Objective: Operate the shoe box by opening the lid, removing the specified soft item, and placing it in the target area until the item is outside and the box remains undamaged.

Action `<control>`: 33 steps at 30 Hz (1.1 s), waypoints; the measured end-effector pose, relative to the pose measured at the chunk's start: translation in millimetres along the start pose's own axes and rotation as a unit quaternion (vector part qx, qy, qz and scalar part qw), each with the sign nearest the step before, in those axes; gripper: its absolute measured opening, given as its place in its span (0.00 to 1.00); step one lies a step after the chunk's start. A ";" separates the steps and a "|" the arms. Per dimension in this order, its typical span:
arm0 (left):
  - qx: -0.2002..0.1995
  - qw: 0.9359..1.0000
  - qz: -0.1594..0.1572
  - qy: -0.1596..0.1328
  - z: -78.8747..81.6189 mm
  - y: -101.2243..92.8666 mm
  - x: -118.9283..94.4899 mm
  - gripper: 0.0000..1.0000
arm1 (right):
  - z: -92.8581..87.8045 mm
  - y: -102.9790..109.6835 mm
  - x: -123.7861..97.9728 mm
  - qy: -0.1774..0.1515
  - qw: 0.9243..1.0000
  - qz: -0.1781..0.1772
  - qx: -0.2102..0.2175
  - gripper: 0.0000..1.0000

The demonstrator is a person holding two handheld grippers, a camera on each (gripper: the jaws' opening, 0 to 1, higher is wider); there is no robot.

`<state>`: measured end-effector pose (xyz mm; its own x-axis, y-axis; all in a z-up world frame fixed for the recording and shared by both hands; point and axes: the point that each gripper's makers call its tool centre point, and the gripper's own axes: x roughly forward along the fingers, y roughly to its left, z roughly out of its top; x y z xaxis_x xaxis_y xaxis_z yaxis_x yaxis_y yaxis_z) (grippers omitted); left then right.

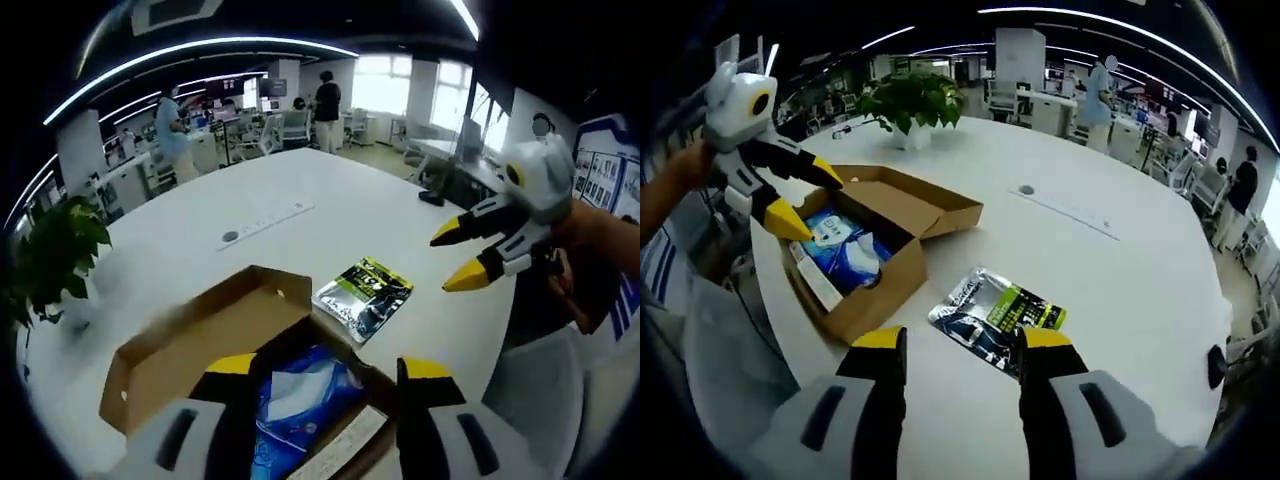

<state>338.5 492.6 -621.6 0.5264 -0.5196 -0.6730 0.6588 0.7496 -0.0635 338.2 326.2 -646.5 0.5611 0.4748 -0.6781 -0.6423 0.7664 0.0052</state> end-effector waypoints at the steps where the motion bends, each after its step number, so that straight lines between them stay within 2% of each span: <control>1: -0.002 1.000 0.000 -0.002 -0.6 1.9 -1.9 0.56 | 1.1 1.3 0.8 -0.001 1.000 0.002 -0.001 0.41; 22: -0.043 0.997 0.062 -0.007 -42.9 53.2 -45.4 0.57 | 31.2 52.4 24.1 -0.017 0.997 0.066 -0.031 0.40; 33: -0.081 0.990 0.113 -0.017 -71.7 81.6 -73.5 0.48 | 40.2 83.2 39.6 -0.024 0.994 0.102 -0.036 0.37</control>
<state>315.1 621.3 -630.1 0.6709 -0.3422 -0.6578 0.4285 0.9029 -0.0327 328.0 426.2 -643.4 0.4381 0.6393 -0.6320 -0.7806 0.6192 0.0853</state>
